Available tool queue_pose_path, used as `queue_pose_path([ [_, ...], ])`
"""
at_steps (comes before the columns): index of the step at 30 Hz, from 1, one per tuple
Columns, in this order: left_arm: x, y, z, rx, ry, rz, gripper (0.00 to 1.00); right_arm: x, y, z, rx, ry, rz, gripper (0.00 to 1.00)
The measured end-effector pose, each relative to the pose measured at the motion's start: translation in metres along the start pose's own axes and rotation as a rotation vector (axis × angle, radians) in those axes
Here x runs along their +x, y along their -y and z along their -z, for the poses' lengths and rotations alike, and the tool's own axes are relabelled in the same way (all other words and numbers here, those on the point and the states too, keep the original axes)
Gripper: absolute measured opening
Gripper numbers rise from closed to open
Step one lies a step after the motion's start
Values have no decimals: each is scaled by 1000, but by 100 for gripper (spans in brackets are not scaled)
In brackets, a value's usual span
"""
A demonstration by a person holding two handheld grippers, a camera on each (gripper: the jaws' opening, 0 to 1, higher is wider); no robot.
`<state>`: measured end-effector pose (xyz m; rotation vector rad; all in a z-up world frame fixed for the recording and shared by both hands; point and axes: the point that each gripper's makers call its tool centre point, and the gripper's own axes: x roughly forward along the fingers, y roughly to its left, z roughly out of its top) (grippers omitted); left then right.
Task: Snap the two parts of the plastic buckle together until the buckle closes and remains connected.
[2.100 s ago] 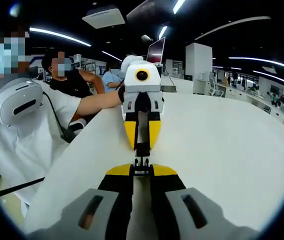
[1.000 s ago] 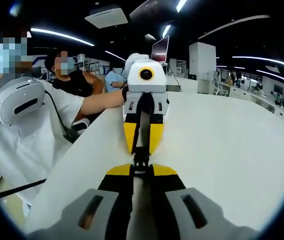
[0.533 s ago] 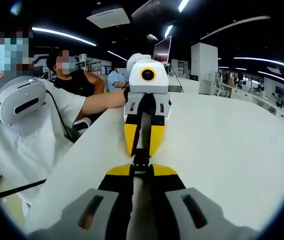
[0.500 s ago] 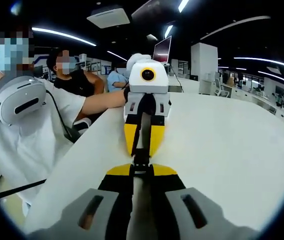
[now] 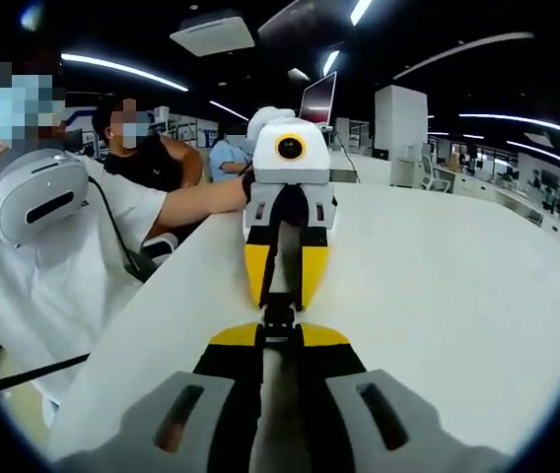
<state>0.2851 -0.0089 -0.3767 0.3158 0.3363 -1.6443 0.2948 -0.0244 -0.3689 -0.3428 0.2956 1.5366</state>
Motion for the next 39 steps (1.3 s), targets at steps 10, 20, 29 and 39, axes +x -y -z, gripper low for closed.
queue_pose_path([
  [10,-4,-1,2,-6,-2,-2,12,1,-2,0,-3,1,9,11],
  [20,-4,-2,2,-35,1,-5,11,1,-4,1,6,4,10,11],
  [29,-2,-1,2,-39,2,-11,11,1,-3,1,8,4,22,10],
  [39,1,-1,2,-45,9,-6,10,3,-3,1,23,6,22,10],
])
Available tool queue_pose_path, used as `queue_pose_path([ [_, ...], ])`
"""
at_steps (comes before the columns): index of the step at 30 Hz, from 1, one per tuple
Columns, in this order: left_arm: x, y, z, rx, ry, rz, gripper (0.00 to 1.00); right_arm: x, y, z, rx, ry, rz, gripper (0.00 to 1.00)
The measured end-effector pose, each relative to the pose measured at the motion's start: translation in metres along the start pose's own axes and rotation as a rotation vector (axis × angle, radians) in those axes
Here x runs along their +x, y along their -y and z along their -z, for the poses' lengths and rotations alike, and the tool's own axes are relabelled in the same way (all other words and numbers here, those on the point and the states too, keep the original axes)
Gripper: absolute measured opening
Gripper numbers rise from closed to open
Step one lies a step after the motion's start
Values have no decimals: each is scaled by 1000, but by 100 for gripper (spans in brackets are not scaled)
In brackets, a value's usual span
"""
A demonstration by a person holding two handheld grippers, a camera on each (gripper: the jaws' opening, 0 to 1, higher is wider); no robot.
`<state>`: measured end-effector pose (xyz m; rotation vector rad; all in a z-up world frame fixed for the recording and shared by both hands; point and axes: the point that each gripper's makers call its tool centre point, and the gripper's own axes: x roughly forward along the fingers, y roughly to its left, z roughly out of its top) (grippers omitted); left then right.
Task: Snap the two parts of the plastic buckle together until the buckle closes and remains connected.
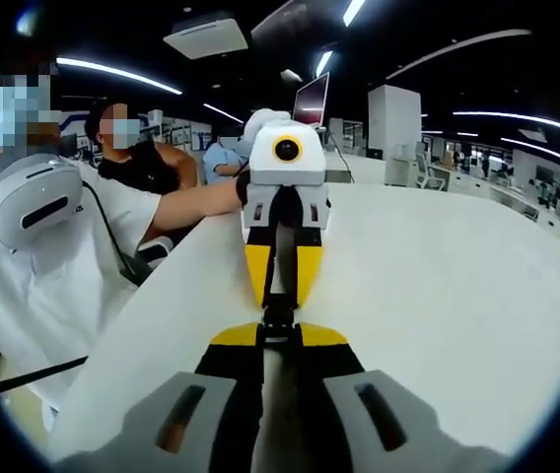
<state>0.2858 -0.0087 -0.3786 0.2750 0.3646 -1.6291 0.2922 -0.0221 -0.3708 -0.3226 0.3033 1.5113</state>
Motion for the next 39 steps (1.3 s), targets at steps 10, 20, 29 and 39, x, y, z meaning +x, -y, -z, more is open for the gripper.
queue_pose_path([
  [10,0,-2,0,-9,-1,0,9,1,1,-1,-4,0,7,9],
  [20,0,-3,-2,14,14,-18,10,6,12,-7,-17,-5,39,9],
  [29,6,7,1,12,7,-24,10,3,8,-6,-30,8,35,10],
  [39,-2,-15,1,-11,13,-22,10,3,-2,-4,-33,11,37,10],
])
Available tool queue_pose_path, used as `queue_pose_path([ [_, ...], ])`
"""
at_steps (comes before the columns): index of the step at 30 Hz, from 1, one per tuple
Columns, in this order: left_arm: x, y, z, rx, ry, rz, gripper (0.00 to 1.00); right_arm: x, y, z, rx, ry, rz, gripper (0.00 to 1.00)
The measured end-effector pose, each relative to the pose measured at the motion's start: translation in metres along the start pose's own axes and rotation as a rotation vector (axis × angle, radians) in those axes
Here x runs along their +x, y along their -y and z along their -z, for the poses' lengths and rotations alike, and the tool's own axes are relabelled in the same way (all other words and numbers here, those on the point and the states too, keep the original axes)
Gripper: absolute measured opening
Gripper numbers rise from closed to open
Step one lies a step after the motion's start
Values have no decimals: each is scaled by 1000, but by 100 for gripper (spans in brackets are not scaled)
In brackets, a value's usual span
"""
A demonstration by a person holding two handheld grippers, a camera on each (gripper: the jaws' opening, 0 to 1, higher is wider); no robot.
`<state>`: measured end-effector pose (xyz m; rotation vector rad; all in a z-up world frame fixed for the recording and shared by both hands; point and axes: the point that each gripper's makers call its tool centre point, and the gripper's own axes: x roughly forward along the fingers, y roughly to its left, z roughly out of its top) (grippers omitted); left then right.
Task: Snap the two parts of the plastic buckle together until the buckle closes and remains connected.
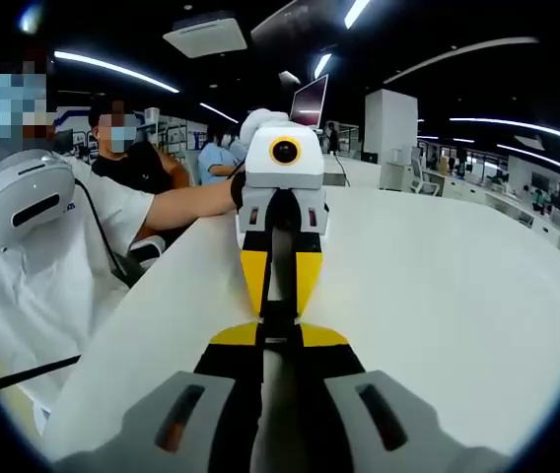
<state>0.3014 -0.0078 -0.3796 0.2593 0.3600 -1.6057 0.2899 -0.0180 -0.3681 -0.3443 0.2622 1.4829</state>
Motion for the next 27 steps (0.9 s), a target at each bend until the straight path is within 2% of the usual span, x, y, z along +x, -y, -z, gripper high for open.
queue_pose_path([
  [12,1,2,0,6,-4,-12,11,7,-17,2,-8,-2,2,10],
  [21,4,8,-2,38,1,-11,13,8,-12,2,-4,0,-5,10],
  [24,4,10,-1,39,2,-3,20,8,-12,2,-2,2,-5,10],
  [27,3,13,-1,55,-1,5,33,10,-14,2,-4,2,-5,10],
])
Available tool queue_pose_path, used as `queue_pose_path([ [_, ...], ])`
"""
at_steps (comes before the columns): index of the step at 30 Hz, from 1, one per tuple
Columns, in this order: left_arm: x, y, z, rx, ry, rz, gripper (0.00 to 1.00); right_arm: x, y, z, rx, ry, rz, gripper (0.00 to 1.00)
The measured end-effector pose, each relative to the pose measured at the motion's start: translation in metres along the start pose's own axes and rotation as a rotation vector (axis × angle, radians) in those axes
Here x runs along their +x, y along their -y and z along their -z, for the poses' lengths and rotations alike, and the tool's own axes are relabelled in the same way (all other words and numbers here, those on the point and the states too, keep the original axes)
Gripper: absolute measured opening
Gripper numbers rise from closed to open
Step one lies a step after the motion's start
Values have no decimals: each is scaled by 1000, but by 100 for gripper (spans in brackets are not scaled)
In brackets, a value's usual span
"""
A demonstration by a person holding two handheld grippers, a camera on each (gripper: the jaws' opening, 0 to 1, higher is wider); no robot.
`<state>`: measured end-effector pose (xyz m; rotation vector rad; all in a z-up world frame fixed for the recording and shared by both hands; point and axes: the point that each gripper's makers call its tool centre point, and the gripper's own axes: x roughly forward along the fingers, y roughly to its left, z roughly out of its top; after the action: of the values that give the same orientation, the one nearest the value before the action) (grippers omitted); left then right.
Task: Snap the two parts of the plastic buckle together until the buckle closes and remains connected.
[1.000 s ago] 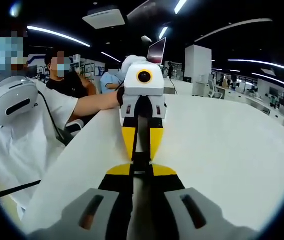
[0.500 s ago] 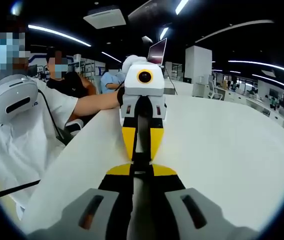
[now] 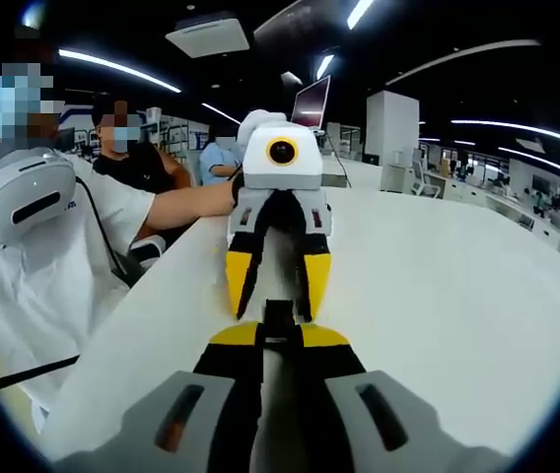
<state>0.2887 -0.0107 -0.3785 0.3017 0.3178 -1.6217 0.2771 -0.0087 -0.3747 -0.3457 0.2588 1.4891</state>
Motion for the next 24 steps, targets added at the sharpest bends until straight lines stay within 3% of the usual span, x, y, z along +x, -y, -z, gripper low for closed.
queue_pose_path([
  [3,1,5,-2,22,8,16,50,1,-2,0,-2,1,0,10],
  [8,-2,-2,-14,0,72,-13,68,0,3,0,-1,2,-1,10],
  [14,-8,-7,-40,-41,218,-43,100,0,6,0,-3,2,-1,10],
  [24,-6,-6,-37,-17,201,-74,99,1,6,0,-2,3,-1,11],
])
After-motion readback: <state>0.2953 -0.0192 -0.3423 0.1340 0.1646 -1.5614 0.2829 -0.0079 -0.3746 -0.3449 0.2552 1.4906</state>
